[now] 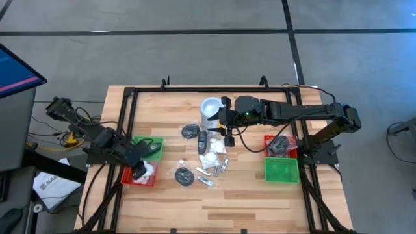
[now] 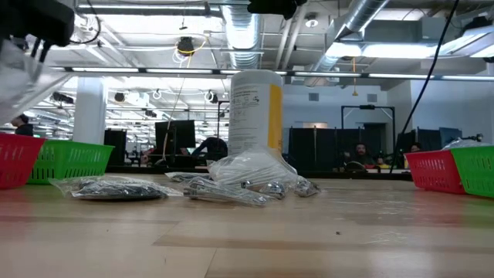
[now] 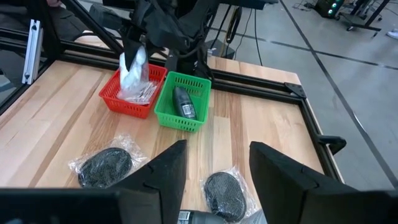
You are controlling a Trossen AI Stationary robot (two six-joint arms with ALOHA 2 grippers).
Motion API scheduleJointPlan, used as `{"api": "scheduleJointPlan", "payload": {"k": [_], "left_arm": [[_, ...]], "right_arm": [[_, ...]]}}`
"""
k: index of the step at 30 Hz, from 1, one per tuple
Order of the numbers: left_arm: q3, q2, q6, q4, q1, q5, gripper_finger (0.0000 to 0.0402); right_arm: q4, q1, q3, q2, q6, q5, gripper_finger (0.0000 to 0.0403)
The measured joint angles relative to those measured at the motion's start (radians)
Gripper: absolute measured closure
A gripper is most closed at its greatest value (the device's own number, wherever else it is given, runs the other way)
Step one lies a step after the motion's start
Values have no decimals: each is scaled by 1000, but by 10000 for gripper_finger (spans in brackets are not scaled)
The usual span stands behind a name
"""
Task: Pick & Place Travel size toiletries
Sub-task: Put the cotton pack into the left red bin
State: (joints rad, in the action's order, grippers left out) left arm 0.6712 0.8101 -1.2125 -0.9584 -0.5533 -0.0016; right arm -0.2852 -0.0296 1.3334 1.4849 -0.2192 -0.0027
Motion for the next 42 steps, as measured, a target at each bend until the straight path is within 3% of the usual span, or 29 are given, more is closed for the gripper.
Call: {"api": "scheduleJointPlan", "payload": {"k": [9,21,28,42], "left_arm": [[0,-2,-151,-14,-126,-9,353],[-35,-5,-335,-26,-255,-98,353],[-109,-6,-373,40,-267,-59,353],[-112,-4,-358,31,-267,-58,347]], "right_arm": [[-21,0,0,0,0,0,241],[-33,-1,1,8,0,0,241],[-26,-1,1,8,0,0,244],[-18,-6,1,7,2,0,244]]}}
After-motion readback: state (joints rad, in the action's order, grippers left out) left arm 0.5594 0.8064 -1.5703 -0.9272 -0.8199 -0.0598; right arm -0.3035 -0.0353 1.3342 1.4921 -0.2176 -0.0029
